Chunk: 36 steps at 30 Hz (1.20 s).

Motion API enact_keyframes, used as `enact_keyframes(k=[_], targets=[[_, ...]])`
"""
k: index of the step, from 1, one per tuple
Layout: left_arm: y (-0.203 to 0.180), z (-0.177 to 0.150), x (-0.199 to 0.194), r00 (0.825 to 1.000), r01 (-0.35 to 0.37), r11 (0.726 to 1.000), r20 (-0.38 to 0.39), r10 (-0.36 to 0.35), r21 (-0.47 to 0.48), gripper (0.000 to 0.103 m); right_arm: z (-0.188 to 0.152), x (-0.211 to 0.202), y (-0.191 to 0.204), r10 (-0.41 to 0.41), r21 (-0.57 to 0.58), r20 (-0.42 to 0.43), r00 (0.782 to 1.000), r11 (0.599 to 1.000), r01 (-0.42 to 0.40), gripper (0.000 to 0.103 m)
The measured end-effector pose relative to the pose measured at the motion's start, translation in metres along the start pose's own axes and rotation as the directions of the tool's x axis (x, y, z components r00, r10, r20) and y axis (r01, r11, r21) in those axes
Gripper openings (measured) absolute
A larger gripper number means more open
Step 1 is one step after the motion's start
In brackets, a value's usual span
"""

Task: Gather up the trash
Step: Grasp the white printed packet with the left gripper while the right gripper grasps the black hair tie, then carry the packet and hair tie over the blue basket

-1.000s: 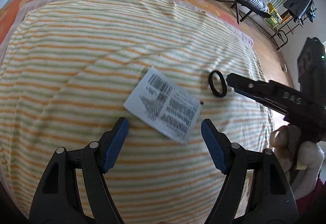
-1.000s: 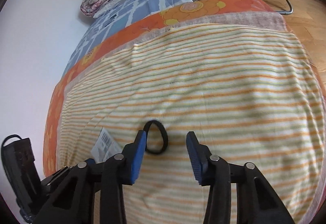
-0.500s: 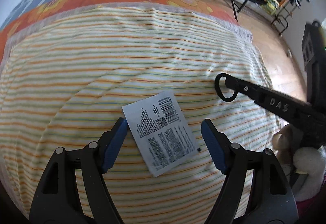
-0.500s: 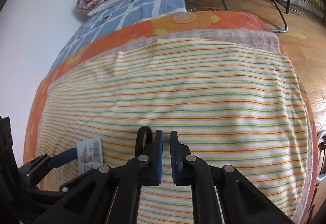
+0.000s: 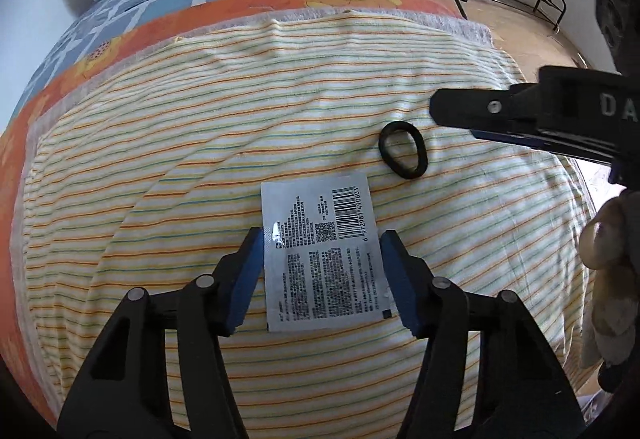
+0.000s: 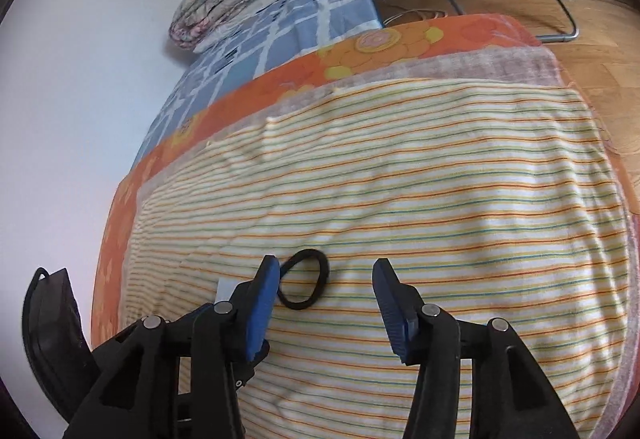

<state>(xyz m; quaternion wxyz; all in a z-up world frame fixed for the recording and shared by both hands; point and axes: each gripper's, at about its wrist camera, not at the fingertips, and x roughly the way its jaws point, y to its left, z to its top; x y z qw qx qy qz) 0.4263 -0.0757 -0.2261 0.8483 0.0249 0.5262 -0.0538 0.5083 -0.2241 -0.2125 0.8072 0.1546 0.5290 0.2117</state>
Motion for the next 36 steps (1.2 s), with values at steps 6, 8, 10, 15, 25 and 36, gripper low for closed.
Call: enact_keyframes(k=[6,8,10,15,25,36], targets=[[0.010,-0.003,-0.009,1.000,-0.003,1.000,0.018,0.003,-0.006,0.049,-0.003,0.020,0.015,-0.017,-0.041,-0.030,0.999,0.999,0.016,0.045],[0.018,-0.004,-0.012,1.000,0.012,0.999,0.023,-0.011,-0.029,0.046,-0.004,0.030,0.020,-0.040,-0.062,-0.049,0.998,0.997,0.037,0.026],[0.026,-0.005,-0.014,0.999,0.027,0.998,0.023,-0.025,-0.056,0.046,-0.005,0.034,0.025,-0.096,-0.094,-0.031,0.995,0.991,0.092,0.010],[0.046,-0.010,-0.023,0.997,0.078,0.989,0.034,-0.074,-0.124,0.045,-0.004,0.025,0.021,-0.084,-0.068,-0.005,0.996,0.994,0.083,0.002],[0.054,-0.029,-0.063,0.992,0.107,0.985,0.080,-0.097,-0.137,0.045,-0.022,-0.020,0.046,-0.042,-0.121,0.057,0.998,0.991,0.048,0.002],[0.052,-0.069,-0.141,0.984,0.106,0.988,0.153,-0.088,-0.113,0.045,-0.085,-0.086,0.087,-0.018,-0.212,0.071,0.997,0.977,0.033,0.002]])
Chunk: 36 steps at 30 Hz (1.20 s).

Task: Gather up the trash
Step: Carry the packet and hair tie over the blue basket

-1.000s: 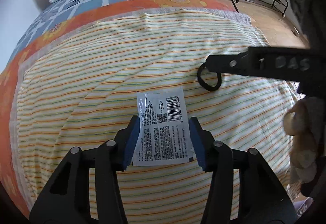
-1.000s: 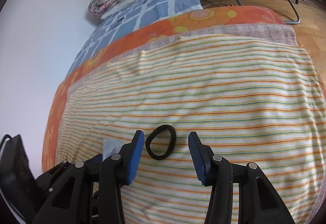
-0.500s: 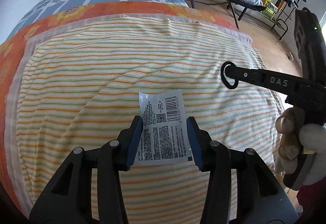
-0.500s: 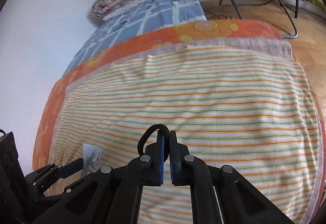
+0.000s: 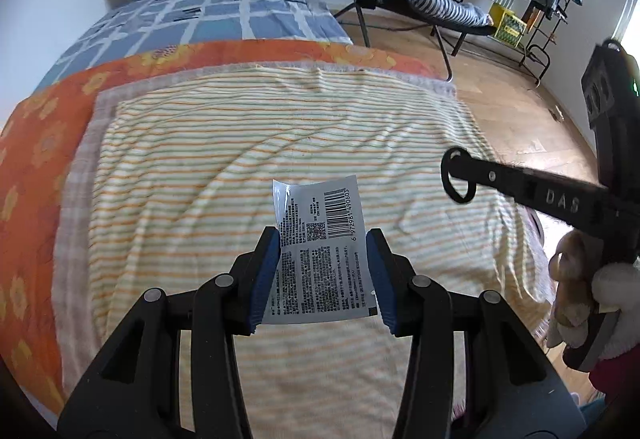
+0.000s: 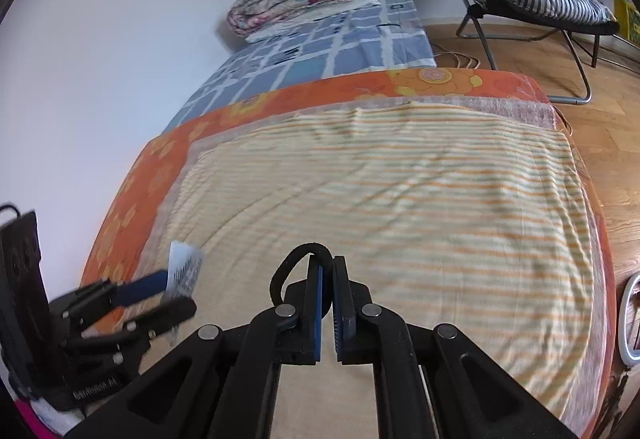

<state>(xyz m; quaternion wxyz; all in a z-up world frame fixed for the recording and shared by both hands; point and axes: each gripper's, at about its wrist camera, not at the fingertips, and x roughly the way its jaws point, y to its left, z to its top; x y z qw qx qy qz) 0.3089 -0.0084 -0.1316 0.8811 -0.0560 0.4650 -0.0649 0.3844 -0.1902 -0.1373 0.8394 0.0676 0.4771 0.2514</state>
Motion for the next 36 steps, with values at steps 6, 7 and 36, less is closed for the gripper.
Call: enact_keyframes(k=[6,7,36], targets=[[-0.003,-0.030,-0.046,0.999,-0.025,0.999,0.029,0.024,0.029,0.045,-0.037,-0.035,0.037,-0.006,-0.076,-0.003,1.000,0.997,0.005,0.002],[-0.004,-0.035,-0.053,0.999,-0.027,0.999,0.033,0.026,0.032,0.045,-0.045,-0.043,0.044,-0.004,-0.091,-0.001,1.000,0.996,0.004,0.002],[-0.017,-0.222,-0.111,0.997,0.001,0.999,-0.079,-0.004,-0.038,0.045,-0.237,-0.093,0.090,-0.022,-0.152,-0.113,0.993,0.988,0.005,0.002]])
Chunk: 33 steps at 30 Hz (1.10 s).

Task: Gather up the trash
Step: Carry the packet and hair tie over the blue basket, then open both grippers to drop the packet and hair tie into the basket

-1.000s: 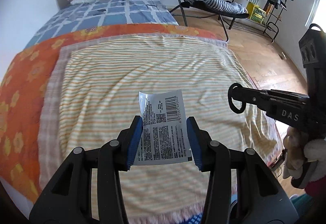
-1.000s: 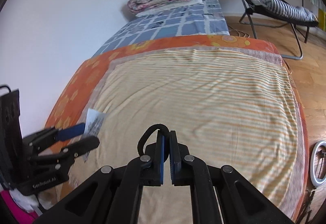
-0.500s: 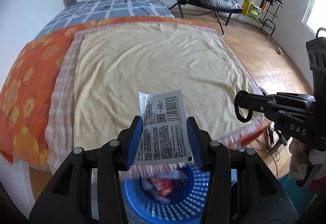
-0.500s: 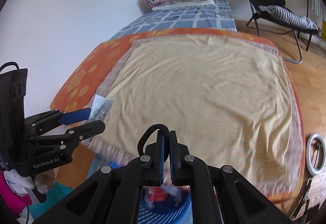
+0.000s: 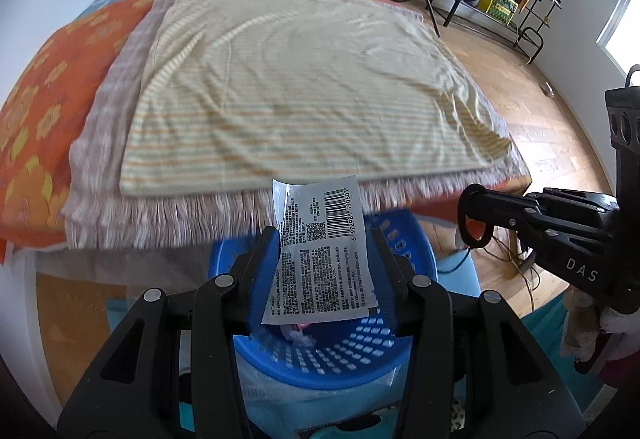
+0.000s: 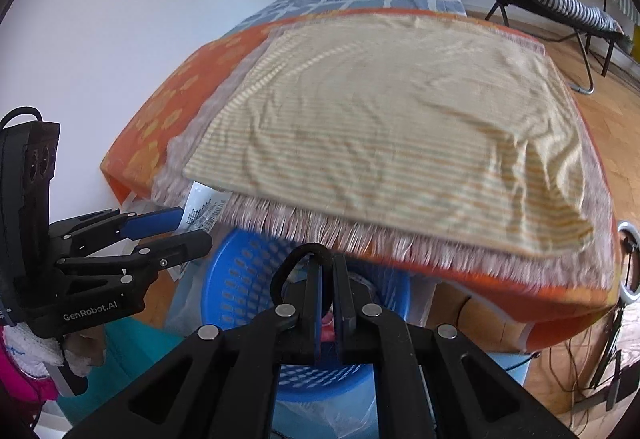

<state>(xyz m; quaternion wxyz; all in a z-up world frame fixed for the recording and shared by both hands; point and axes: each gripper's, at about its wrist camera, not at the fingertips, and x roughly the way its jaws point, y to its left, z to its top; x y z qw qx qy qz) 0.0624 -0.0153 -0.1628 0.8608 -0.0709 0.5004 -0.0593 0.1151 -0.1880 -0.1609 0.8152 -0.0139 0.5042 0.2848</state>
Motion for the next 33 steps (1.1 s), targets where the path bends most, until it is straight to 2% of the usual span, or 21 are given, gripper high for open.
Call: enact_keyframes(k=[15,17,22,25,27,29,33], targets=[[0.007,-0.021,0.009,0.999,0.000,1.000,-0.041,-0.001,-0.029,0.051,-0.023,0.018,0.008,0.013,0.023,-0.053,0.999,1.000,-0.012,0.008],[0.006,-0.022,0.009,0.999,-0.002,1.000,-0.037,0.001,-0.029,0.053,-0.023,0.018,0.008,0.018,0.026,-0.054,0.998,1.000,-0.016,0.017],[0.007,-0.021,0.010,0.999,-0.010,0.999,-0.044,0.008,-0.037,0.058,-0.022,0.018,0.007,0.004,0.030,-0.049,0.999,1.000,-0.002,0.028],[0.009,-0.022,0.012,0.998,-0.015,0.999,-0.054,0.013,-0.045,0.061,-0.022,0.018,0.005,0.001,0.033,-0.049,0.999,0.999,0.001,0.029],[0.010,-0.023,0.013,0.998,-0.019,0.999,-0.060,0.016,-0.048,0.061,-0.022,0.018,0.003,-0.003,0.038,-0.050,0.999,0.999,0.005,0.037],[0.011,-0.023,0.015,0.998,-0.024,0.998,-0.067,0.020,-0.050,0.063,-0.022,0.017,0.002,-0.007,0.043,-0.045,0.999,0.999,0.009,0.049],[0.013,-0.024,0.016,0.997,-0.023,0.998,-0.072,0.019,-0.059,0.067,-0.021,0.015,0.000,-0.010,0.053,-0.039,0.999,0.999,0.012,0.054]])
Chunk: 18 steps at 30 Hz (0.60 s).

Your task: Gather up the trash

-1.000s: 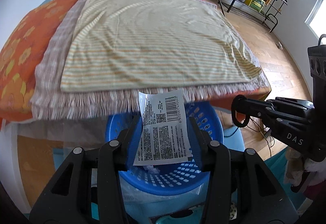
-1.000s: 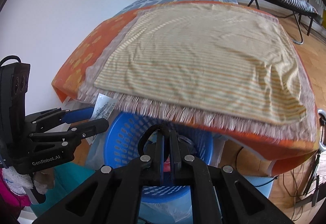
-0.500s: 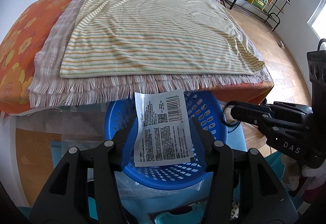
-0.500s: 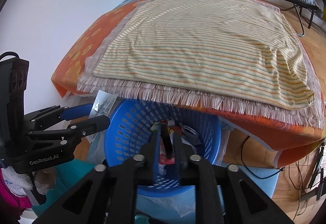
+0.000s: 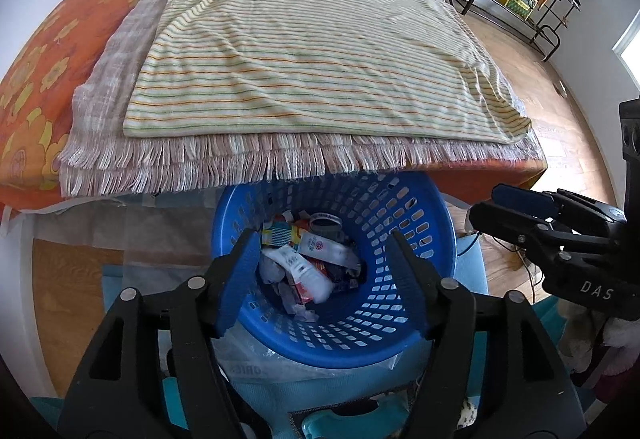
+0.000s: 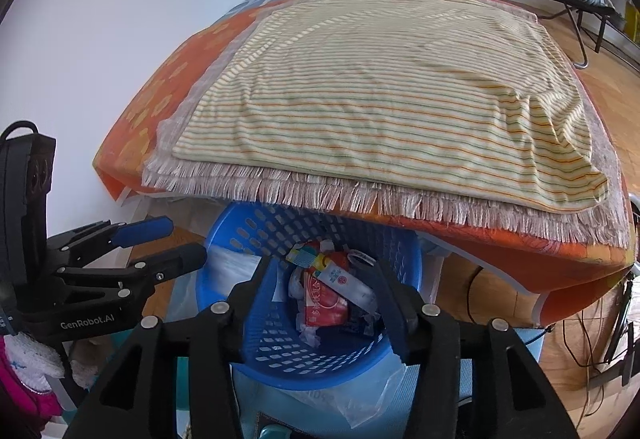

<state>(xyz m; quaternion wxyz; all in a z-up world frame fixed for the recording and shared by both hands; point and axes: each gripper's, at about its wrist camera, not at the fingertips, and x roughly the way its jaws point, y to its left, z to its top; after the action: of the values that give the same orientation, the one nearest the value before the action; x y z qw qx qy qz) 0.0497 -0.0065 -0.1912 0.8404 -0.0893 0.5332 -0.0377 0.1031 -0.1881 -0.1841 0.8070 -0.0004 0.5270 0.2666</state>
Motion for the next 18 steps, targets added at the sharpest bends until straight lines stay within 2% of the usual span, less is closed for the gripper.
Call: enact_keyframes(k=[2,11,18], targets=[[0.000,0.000,0.000,1.000,-0.002,1.000,0.000,0.002,0.001,0.067,0.001,0.000,-0.001,-0.001,0.004,0.002,1.000,1.000,0.001,0.063],[-0.002,0.004,-0.012,0.999,-0.018,1.000,0.039,0.018,0.005,0.067,0.004,-0.008,-0.005,-0.031,0.018,0.028,0.999,0.999,0.030,0.084],[-0.003,0.016,-0.029,0.994,-0.049,0.999,0.100,0.048,0.013,0.068,0.013,-0.021,-0.011,-0.049,0.032,0.069,0.996,0.998,0.047,0.089]])
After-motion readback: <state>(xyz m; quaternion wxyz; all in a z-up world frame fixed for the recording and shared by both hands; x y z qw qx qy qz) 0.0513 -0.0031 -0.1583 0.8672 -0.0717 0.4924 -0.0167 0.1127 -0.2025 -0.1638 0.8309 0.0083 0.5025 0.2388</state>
